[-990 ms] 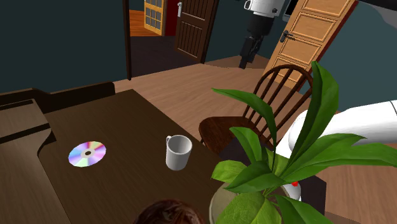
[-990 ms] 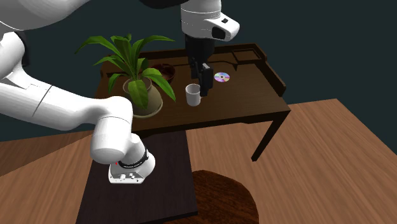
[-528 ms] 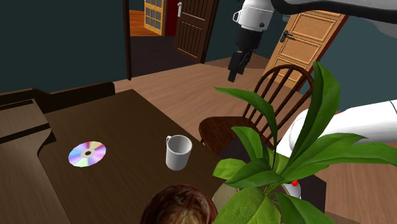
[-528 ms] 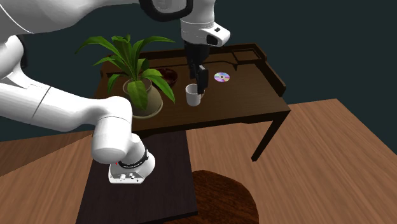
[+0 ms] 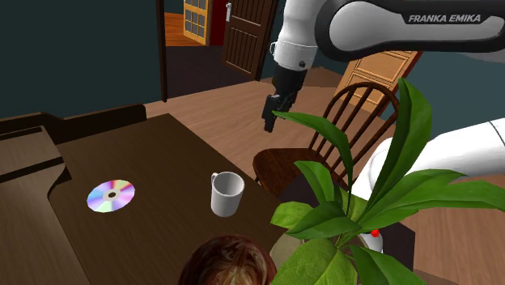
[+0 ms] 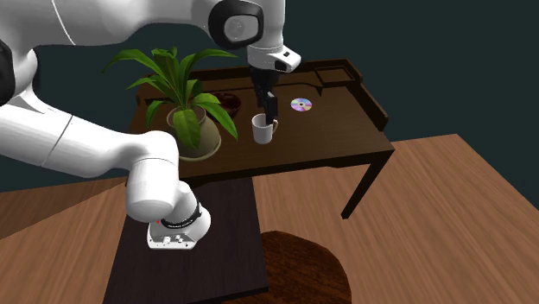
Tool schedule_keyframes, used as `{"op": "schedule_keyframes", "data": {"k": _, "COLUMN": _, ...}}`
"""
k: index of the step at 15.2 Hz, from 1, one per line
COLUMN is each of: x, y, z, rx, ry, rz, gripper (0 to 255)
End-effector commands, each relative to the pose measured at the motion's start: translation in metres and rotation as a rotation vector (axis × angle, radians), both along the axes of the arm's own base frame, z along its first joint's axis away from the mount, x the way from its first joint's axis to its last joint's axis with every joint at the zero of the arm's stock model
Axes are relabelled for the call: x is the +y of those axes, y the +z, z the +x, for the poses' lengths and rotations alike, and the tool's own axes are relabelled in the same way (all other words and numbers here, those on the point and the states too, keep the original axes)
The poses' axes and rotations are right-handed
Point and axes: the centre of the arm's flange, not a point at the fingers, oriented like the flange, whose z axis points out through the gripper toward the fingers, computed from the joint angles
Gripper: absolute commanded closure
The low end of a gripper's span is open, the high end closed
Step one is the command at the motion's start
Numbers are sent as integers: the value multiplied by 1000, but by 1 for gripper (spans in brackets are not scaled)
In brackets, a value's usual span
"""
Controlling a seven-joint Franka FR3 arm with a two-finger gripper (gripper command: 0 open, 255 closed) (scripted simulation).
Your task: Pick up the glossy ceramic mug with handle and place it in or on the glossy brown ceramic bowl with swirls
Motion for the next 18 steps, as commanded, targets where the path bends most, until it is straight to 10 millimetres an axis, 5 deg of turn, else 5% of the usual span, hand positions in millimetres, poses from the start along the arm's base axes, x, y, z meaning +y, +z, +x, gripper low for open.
{"op": "schedule_keyframes", "data": {"k": 1, "x": 22, "y": -15, "z": -2, "rx": -2, "ry": -2, "rz": -1, "gripper": 0}}
{"op": "schedule_keyframes", "data": {"k": 16, "x": 180, "y": -136, "z": 5, "rx": -8, "ry": -6, "rz": -12, "gripper": 0}}
{"op": "schedule_keyframes", "data": {"k": 18, "x": 188, "y": -148, "z": 6, "rx": -9, "ry": -6, "rz": -12, "gripper": 0}}
